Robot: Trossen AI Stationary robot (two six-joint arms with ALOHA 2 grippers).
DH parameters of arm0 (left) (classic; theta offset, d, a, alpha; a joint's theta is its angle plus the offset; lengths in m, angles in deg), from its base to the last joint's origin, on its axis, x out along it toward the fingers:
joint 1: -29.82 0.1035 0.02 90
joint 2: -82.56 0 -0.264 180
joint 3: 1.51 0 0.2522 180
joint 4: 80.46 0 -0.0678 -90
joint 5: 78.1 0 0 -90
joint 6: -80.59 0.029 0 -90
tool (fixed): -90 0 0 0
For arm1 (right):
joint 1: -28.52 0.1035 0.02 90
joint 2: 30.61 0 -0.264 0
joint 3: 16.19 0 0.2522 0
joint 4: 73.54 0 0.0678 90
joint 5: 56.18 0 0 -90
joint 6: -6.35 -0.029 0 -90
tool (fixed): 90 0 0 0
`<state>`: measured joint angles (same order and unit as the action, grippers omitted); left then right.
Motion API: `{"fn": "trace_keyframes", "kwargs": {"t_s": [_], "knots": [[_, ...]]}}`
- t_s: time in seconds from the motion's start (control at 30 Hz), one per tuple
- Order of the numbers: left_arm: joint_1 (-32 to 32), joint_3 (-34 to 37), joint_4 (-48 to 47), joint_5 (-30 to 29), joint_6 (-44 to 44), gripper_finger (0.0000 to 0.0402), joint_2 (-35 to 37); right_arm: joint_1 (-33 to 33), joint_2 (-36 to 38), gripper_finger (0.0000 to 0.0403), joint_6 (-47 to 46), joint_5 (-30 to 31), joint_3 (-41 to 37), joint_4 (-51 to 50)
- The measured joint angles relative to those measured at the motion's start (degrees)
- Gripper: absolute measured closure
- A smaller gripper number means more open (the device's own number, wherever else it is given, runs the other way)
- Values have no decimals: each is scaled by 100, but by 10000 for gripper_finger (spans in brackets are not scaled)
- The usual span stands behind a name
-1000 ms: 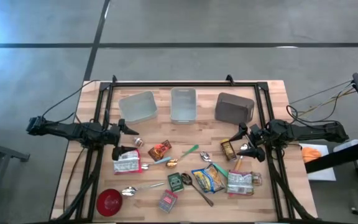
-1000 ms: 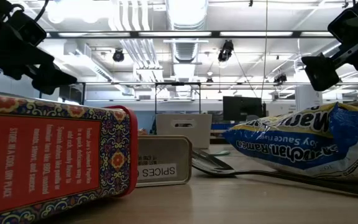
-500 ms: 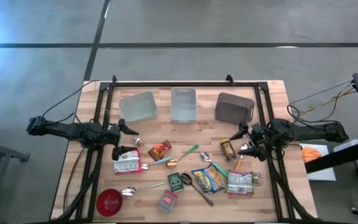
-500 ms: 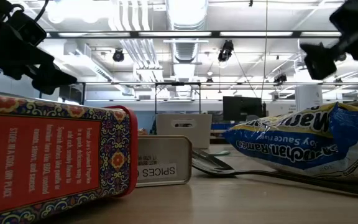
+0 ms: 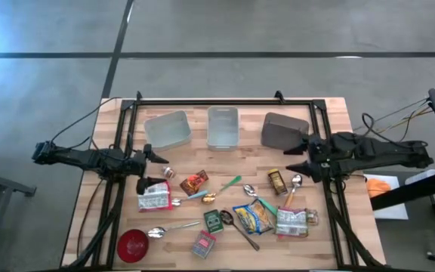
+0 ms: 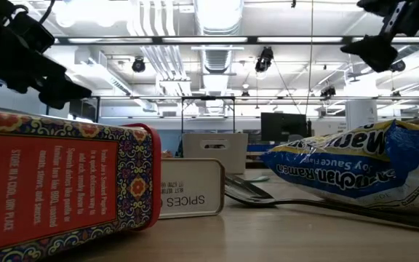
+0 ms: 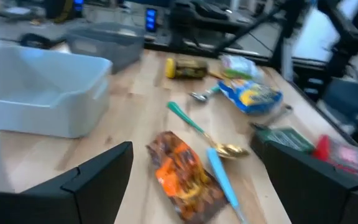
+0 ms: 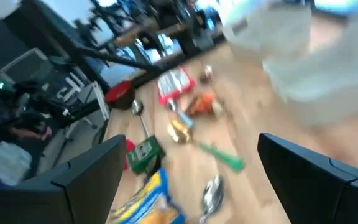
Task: Pick & Place Food Item
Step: Put the yellow seasoning can into the right gray bin
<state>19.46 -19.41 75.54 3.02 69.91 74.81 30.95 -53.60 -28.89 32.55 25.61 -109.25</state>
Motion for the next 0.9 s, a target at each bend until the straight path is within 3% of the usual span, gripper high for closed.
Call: {"fn": "trace_keyframes", "kwargs": {"t_s": [0.17,0.27,0.47,0.6,0.7,0.9], "knots": [[110,-172,-180,-317,-1511,40,-23,0,-545,41,-2220,-13,342,-515],[169,-384,-317,-314,-2140,40,-41,4,-737,41,-2913,-96,419,-740],[208,-1072,-663,-284,-2433,40,-68,4,-1018,41,-3289,-376,397,-750],[209,-1527,-960,-247,-2520,40,-123,5,-1070,41,-3064,-631,386,-792],[211,-1688,-976,-256,-2773,40,-231,0,-1099,41,-3537,-626,387,-789],[216,-1716,-167,-770,-3232,40,-296,2,-1172,41,-3438,-625,402,-765]]}}
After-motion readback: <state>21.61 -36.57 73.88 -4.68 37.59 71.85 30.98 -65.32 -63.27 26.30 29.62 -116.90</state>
